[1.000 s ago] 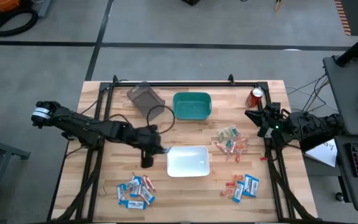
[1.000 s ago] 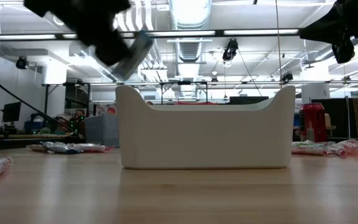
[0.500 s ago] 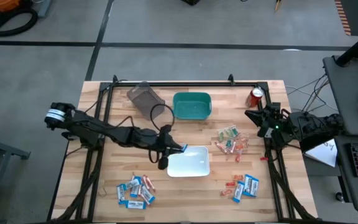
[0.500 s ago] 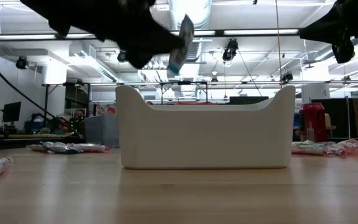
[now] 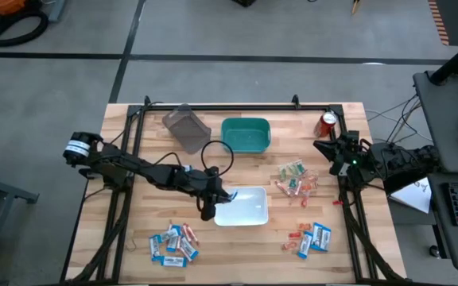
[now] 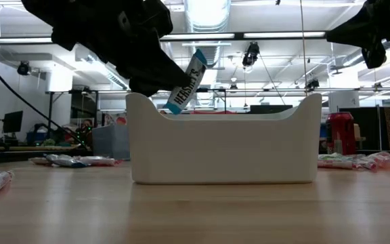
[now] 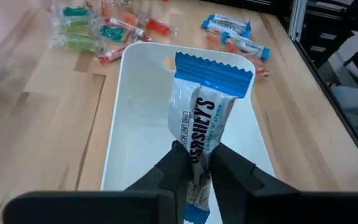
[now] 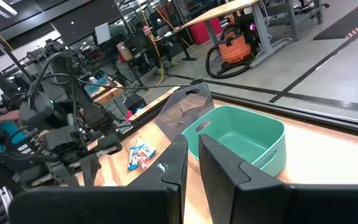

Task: Sort candy
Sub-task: Put the white chocolate bar into the white bin, then put the white candy into the green bin

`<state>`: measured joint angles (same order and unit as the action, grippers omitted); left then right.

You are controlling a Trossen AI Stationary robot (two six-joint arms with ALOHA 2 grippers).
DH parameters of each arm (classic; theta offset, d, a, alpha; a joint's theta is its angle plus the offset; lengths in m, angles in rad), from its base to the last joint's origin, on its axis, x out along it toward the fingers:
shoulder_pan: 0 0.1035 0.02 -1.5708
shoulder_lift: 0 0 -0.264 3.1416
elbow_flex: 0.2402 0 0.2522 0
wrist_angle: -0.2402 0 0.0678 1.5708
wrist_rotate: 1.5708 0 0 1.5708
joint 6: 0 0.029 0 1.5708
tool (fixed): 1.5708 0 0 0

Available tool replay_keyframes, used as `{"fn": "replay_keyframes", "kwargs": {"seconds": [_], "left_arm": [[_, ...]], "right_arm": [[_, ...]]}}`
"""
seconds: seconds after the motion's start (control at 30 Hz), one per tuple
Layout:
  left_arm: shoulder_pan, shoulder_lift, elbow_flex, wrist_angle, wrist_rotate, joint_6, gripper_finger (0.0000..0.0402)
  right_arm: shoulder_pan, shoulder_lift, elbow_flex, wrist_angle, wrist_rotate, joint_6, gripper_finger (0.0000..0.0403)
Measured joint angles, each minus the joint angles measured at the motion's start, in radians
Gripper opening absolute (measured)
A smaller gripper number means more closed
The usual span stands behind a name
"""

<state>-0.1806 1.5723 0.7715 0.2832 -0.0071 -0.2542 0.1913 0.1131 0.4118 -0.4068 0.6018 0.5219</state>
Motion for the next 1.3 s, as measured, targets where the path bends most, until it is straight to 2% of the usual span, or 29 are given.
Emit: {"fn": "replay_keyframes", "kwargs": {"seconds": [0.4, 0.53, 0.67, 0.8, 1.03, 1.17, 1.3], "left_arm": [[0.000, 0.000, 0.000, -0.003, 0.028, -0.016, 0.0114], [0.000, 0.000, 0.000, -0.001, 0.035, -0.017, 0.0120], [0.001, -0.003, 0.000, -0.005, 0.065, -0.021, 0.0121], [0.001, -0.023, 0.000, -0.033, 0.107, -0.019, 0.0121], [0.001, -0.121, 0.000, -0.161, 0.106, 0.022, 0.0121], [0.001, -0.207, 0.000, -0.249, 0.103, 0.047, 0.0121], [0.001, -0.298, 0.000, -0.340, 0.066, 0.062, 0.0121]], "right_arm": [[0.000, 0.000, 0.001, 0.000, 0.006, 0.000, 0.0034], [0.000, 0.000, 0.001, 0.000, 0.000, 0.006, 0.0034], [0.000, 0.000, 0.001, 0.000, -0.005, 0.078, 0.0034], [0.000, 0.024, 0.001, 0.004, -0.048, 0.126, 0.0034], [0.000, 0.229, 0.019, -0.002, -0.087, 0.248, 0.0034], [0.000, 0.390, 0.083, -0.165, -0.095, 0.362, 0.0034], [0.000, 0.544, 0.151, -0.298, -0.160, 0.416, 0.0034]]}}
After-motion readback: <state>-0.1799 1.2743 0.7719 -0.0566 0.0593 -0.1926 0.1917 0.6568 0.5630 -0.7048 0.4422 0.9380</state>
